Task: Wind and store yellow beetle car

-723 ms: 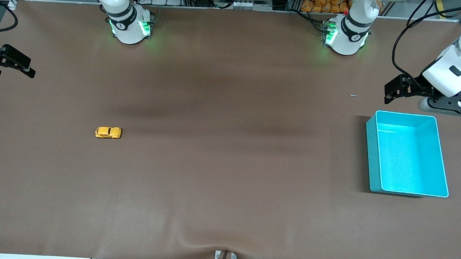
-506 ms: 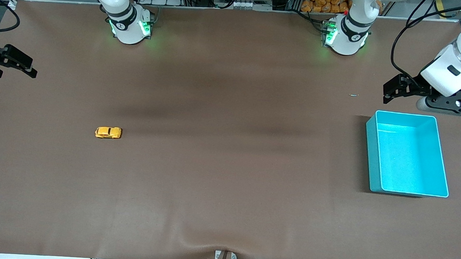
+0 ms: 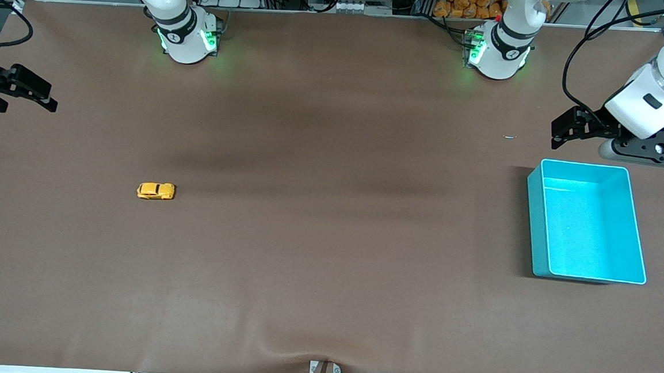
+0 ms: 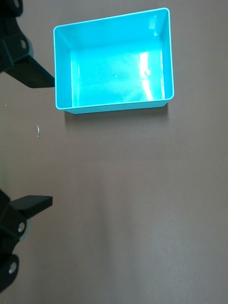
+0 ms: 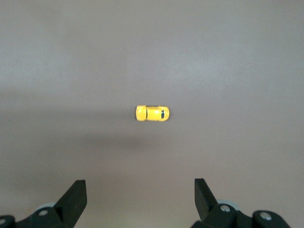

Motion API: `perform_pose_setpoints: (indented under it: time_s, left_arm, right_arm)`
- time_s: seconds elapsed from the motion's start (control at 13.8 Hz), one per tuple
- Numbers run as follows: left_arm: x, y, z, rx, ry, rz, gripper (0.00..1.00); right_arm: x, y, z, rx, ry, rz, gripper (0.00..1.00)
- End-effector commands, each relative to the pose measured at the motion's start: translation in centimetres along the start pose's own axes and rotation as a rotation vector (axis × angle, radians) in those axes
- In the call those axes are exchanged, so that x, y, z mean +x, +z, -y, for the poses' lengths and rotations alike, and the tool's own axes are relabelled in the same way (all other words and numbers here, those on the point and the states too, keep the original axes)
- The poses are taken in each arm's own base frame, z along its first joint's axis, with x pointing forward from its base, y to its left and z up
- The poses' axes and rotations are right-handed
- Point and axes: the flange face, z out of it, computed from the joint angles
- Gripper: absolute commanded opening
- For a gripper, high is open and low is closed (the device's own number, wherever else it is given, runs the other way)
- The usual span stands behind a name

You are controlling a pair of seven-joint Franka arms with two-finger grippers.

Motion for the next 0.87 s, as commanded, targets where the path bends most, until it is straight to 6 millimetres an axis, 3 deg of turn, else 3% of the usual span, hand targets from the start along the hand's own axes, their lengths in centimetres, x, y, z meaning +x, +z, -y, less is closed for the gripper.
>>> perform_pose_setpoints:
  time_s: [0.0,0.14,0.36,0.58,0.79]
  left_arm:
    - [0.2,-0.3,0.0,-0.018,0.005,0.001,1.0]
    - [0.2,-0.2,0.3,-0.019,-0.001,0.003,1.0]
    - [0.3,-0.2,0.1,-0.014,0.016,-0.002,1.0]
    - [0.4,-0.9,0.4,-0.011,0.013,-0.019,1.0]
    - [0.7,-0.6,0.7,-0.012,0.009,-0.022,1.0]
  right_arm:
    - [1.8,3.6,-1.2,0.023,-0.186,0.069,1.0]
    - [2.7,7.2,-1.3,0.023,-0.206,0.073,1.0]
    - [2.6,14.9,-0.6,0.017,-0.315,0.078,1.0]
    - [1.2,23.2,2.1,-0.032,-0.415,0.056,1.0]
    - [0.6,27.1,3.0,-0.1,-0.611,0.066,1.0]
